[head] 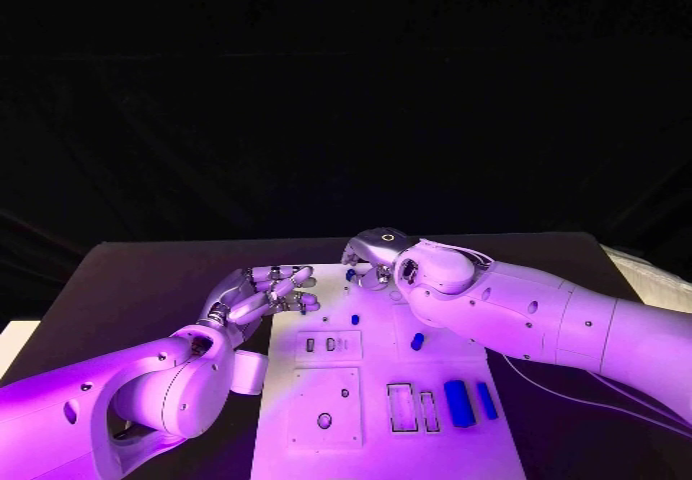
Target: Assemble the parts on the task board
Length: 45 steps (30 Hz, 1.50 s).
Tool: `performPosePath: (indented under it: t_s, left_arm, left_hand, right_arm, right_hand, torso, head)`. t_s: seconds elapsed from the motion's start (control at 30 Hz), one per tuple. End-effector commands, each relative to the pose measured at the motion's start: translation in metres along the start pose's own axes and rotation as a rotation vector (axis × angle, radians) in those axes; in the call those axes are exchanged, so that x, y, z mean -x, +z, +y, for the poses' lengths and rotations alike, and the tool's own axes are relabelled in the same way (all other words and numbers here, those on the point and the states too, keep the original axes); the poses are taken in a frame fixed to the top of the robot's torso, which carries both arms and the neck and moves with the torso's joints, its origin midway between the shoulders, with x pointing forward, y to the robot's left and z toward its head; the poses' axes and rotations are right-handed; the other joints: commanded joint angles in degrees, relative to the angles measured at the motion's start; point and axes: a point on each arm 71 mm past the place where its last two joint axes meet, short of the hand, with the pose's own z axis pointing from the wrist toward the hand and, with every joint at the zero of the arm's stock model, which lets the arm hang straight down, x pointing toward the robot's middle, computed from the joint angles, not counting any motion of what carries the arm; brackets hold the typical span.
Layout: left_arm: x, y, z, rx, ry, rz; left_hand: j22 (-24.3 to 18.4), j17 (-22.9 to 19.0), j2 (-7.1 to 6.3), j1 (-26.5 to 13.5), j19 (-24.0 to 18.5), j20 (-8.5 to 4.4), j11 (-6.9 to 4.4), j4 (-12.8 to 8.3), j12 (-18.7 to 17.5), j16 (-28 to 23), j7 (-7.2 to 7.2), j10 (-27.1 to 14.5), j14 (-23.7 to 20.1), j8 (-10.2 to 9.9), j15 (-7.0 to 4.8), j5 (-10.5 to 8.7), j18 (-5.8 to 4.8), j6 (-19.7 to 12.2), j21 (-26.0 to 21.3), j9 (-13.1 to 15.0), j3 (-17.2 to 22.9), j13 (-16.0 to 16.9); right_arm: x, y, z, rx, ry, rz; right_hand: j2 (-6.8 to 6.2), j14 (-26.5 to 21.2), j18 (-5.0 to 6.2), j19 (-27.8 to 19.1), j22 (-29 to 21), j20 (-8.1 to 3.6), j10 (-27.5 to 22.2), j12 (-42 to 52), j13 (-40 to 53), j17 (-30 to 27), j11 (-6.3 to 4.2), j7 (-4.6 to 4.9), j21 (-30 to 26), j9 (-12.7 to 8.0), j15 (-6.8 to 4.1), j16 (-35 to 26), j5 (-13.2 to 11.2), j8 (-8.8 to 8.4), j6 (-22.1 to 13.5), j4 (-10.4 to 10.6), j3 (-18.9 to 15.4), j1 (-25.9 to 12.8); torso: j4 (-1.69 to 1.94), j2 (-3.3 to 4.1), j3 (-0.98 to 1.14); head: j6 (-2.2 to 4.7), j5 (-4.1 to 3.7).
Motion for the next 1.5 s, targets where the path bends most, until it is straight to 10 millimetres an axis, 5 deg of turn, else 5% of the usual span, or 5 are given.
performPosePath:
  t_s: [0.03,0.43,0.73,1.0,1.5]
  left_arm:
    - [-0.002,0.0,-0.002,-0.008,-0.004,0.02]
    - [0.003,-0.002,-0.003,-0.01,0.003,0.006]
    - [0.006,0.0,-0.002,-0.009,0.005,0.002]
    - [0.008,0.001,-0.001,-0.006,0.005,0.002]
    - [0.01,0.003,0.001,-0.001,0.007,-0.001]
  left_hand:
    - [0.1,0.1,0.43,0.2,0.3,0.24,0.26,-0.4,-0.2,-0.2,0.41,-0.1,0.0,-0.1,0.32,-0.15,0.52,0.0,0.2,-0.1,0.0,0.0]
    - [0.1,0.2,0.44,0.3,0.3,0.24,0.27,-0.4,-0.3,-0.2,0.42,-0.1,0.0,-0.2,0.32,-0.15,0.52,0.0,0.2,-0.1,0.0,0.0]
    - [0.1,0.3,0.52,0.3,0.4,0.23,0.22,-0.5,-0.3,-0.2,0.35,0.0,0.1,-0.2,0.29,-0.14,0.55,0.1,0.2,0.0,0.0,0.0]
    - [0.1,0.3,0.52,0.3,0.4,0.23,0.22,-0.5,-0.3,-0.2,0.35,0.0,0.1,-0.2,0.29,-0.14,0.55,0.1,0.2,0.0,0.0,0.0]
    - [0.1,0.4,0.55,0.3,0.4,0.23,0.19,-0.6,-0.3,-0.3,0.32,0.1,0.1,-0.2,0.27,-0.15,0.56,0.2,0.3,0.0,0.0,0.0]
  right_arm:
    - [0.001,-0.001,0.0,-0.006,-0.013,-0.012]
    - [0.02,-0.056,-0.035,-0.067,0.102,-0.075]
    - [0.022,-0.093,-0.085,-0.278,0.245,0.051]
    - [0.015,-0.096,-0.101,-0.347,0.247,0.134]
    - [0.012,-0.083,-0.093,-0.339,0.26,0.132]
  right_hand:
    - [-0.28,0.0,-0.06,-0.4,-0.1,-0.12,-0.3,-0.2,0.0,-0.1,0.07,0.03,-0.3,0.0,0.21,-0.2,0.0,-0.1,-0.3,-0.1,-0.4,0.3]
    - [-0.91,0.7,-0.36,0.8,1.5,-0.2,5.1,2.2,0.3,2.2,-0.63,0.31,0.8,0.4,-0.32,1.8,0.6,0.38,2.5,1.9,-1.4,-0.3]
    - [-4.98,3.9,-3.02,10.3,16.1,-2.92,22.9,14.4,9.1,18.9,-4.3,-1.62,9.0,0.2,-3.42,14.5,5.1,0.15,-2.5,6.6,-10.5,-2.8]
    - [-2.42,4.5,-4.18,13.0,22.6,-2.42,19.5,39.9,40.6,31.5,-3.94,-1.21,12.5,0.3,-2.8,22.8,6.4,0.09,-2.6,13.8,-21.8,3.2]
    - [-0.66,5.3,-4.9,15.0,26.7,-2.06,21.9,57.9,60.3,37.3,-3.67,-1.14,14.5,0.3,-2.45,26.0,7.9,0.32,-1.1,16.2,-23.9,5.1]
  torso:
    - [-0.04,0.02,0.03]
    - [-0.84,-0.25,0.12]
    - [-1.75,-0.55,0.41]
    - [-1.69,-0.51,0.47]
    - [-1.62,-0.47,0.4]
  head:
    - [-0.01,0.08]
    - [0.25,0.24]
    - [0.39,0.22]
    - [0.25,0.17]
    - [0.12,0.13]
